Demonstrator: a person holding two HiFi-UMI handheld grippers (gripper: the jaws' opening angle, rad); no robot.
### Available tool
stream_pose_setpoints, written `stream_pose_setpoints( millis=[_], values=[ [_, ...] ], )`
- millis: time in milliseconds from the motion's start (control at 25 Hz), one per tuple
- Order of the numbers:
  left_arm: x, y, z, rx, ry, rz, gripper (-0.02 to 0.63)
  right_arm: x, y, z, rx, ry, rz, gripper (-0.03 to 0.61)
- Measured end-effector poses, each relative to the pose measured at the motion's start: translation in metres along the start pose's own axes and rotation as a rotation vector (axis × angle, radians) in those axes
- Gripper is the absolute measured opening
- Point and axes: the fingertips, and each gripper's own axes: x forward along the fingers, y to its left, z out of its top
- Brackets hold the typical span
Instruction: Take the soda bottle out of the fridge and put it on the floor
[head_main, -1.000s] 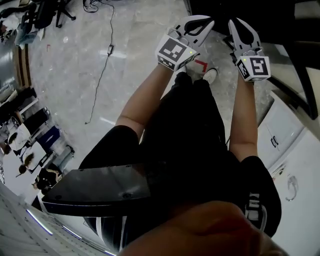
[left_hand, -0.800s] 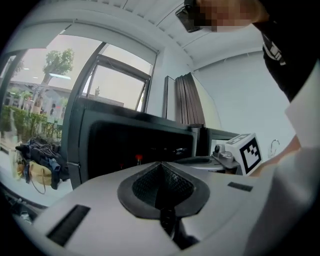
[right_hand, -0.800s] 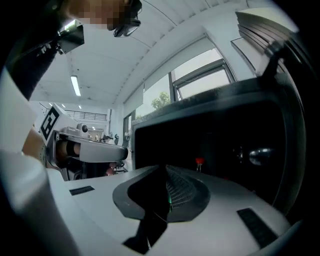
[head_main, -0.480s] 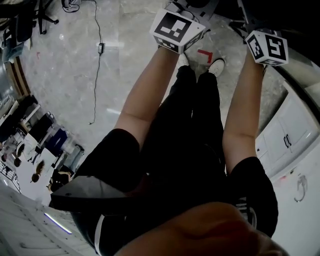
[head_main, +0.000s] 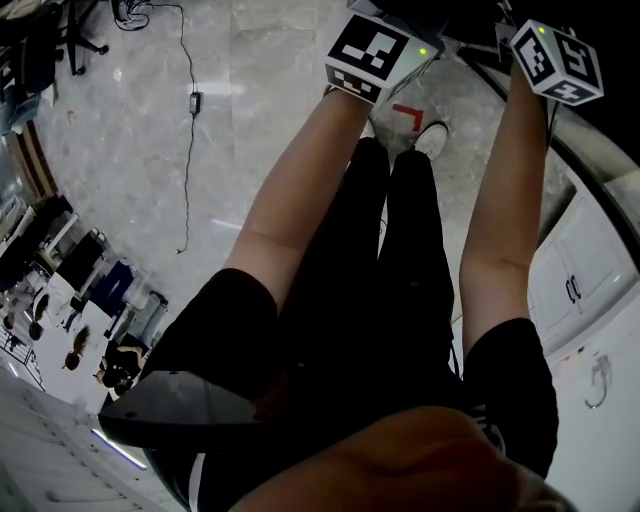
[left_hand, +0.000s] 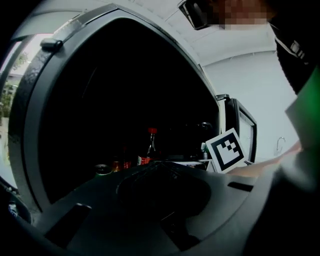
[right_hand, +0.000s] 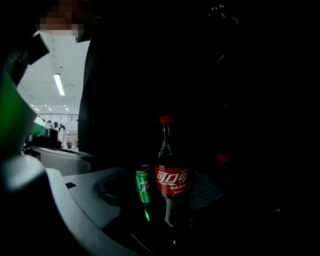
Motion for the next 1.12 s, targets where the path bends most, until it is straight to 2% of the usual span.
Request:
stream_pose_setpoints(
  millis=[160, 440, 680, 920, 1120],
  values=[
    [0.011, 0.006, -0.004, -0.018, 0.011, 0.010, 0.000, 0.019, -0.010, -0.004, -0.004, 0.015, -0.012, 0.342],
    [0.012, 0.014, -0.006, -0.017, 0.010, 0.027, 0.001, 0.050, -0.014, -0.015, -0.028, 0.035, -0.002, 0.344],
    [0.005, 0.017, -0.010, -0.025, -0.002, 0.046, 0.002, 0.051, -0.015, 0.000, -0.052, -0.014, -0.008, 0.319],
    [-0.004, 0.016, -0.012, -0.041, -0.021, 0.082, 0.000, 0.038, -0.012, -0.002, -0.074, -0.019, 0.004, 0.318],
    [-0.015, 0.014, -0.014, -0.032, -0.019, 0.097, 0.000, 0.024, 0.008, 0.012, -0.078, -0.051, 0.040, 0.317]
  ],
)
